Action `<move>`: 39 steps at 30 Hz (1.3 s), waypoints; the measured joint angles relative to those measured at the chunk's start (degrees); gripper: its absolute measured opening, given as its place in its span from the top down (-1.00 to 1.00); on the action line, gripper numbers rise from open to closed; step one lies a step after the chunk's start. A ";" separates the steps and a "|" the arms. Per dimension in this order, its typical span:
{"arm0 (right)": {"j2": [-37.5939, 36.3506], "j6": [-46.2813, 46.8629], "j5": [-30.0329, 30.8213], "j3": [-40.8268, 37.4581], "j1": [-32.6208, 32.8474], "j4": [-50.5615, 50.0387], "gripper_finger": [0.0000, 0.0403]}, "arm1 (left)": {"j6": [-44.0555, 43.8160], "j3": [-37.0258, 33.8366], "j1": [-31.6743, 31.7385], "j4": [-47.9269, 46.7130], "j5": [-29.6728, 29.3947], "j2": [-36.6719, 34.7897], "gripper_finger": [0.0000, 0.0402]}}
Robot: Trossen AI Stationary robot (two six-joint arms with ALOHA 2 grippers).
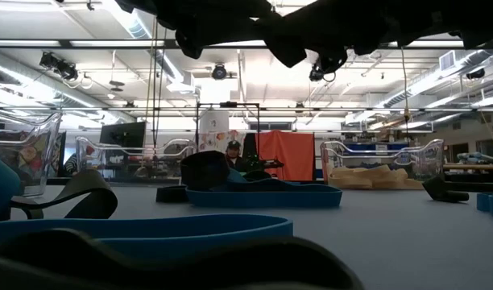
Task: Sort rubber bands into baskets
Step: Put the small black rubber band into the bottom left transparent bin
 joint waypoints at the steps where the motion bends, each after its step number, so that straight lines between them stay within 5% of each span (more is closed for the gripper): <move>1: 0.00 -0.09 0.02 0.00 0.03 0.31 0.96 | 0.00 0.00 0.00 0.03 0.00 0.00 0.03; 17: 0.00 -1.27 -0.02 0.00 0.38 0.85 0.93 | 0.37 0.00 1.16 1.14 5.07 -0.02 0.93; 23: -0.03 1.80 3.59 0.00 0.44 -0.48 0.70 | 0.19 0.00 1.22 0.25 4.29 -0.06 0.94; 31: -0.04 2.39 16.12 0.00 1.58 -3.49 0.32 | -5.01 0.04 1.01 -10.21 0.82 -3.04 0.97; 39: -0.04 16.12 20.89 0.00 -0.12 -18.16 0.11 | -12.71 0.04 0.02 -25.89 0.30 -9.54 0.98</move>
